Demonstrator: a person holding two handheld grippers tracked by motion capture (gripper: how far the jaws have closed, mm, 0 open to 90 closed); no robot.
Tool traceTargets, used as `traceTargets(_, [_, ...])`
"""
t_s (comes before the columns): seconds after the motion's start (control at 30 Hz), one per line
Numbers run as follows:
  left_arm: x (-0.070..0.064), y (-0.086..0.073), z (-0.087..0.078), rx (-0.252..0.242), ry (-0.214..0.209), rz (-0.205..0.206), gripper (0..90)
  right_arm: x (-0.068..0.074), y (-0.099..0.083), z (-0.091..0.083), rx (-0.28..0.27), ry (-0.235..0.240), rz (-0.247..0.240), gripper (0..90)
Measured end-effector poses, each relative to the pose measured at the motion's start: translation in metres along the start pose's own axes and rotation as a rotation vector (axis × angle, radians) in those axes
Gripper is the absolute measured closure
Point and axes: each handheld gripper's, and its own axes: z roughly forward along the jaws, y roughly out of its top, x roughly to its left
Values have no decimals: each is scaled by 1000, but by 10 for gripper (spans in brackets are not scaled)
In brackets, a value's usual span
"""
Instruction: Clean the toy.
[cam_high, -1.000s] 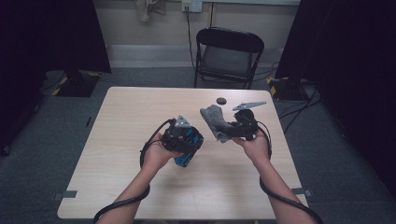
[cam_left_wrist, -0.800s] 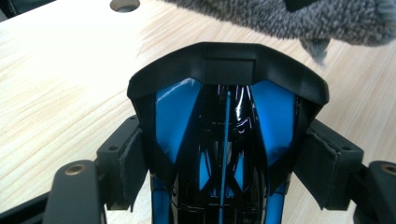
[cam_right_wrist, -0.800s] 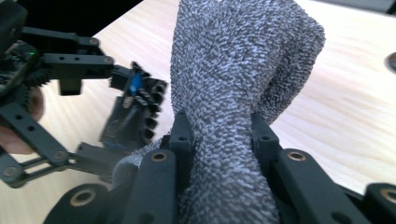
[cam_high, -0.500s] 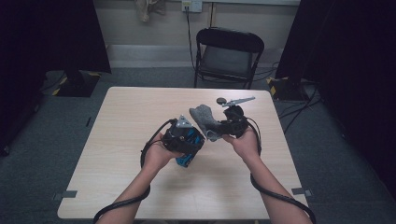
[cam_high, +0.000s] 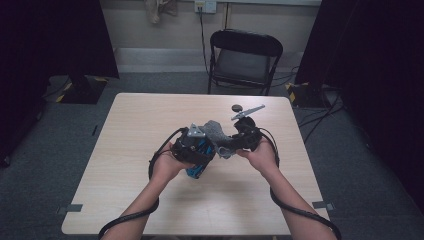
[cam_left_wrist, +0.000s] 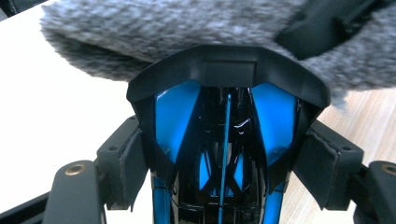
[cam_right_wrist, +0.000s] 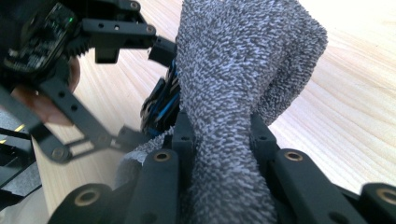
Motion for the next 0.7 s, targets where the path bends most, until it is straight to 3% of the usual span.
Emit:
traceTargets(0.53, [16,-1,-1,-9,44,-58,255,4,-25,-4,-12,41,-15,718])
traceTargets(0.7, [17,0,-2,-14,53,-54,255,7,-32,-6,-19,48,-19,718])
